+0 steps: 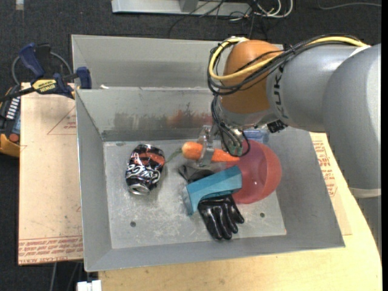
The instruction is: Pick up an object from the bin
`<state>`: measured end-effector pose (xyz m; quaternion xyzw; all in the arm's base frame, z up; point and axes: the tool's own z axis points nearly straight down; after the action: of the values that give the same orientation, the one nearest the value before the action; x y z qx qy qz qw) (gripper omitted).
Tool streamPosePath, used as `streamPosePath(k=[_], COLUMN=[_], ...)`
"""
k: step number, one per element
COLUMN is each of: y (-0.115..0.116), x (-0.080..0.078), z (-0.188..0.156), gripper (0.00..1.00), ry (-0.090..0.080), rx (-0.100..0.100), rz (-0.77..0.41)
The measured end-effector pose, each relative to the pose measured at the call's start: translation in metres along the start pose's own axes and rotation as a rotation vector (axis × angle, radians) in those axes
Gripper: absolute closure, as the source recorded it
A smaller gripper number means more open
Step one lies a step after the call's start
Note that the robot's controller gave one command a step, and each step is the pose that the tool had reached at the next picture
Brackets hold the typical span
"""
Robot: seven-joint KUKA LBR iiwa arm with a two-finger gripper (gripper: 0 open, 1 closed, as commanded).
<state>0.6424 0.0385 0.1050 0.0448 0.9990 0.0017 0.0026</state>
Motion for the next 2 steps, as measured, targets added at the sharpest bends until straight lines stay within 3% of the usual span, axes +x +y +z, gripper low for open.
streamPosePath(k=[2], y=[0.0], x=[0.0], z=[-0.018], gripper=[1.0], ry=[0.001], rx=[0.0], rz=[0.001])
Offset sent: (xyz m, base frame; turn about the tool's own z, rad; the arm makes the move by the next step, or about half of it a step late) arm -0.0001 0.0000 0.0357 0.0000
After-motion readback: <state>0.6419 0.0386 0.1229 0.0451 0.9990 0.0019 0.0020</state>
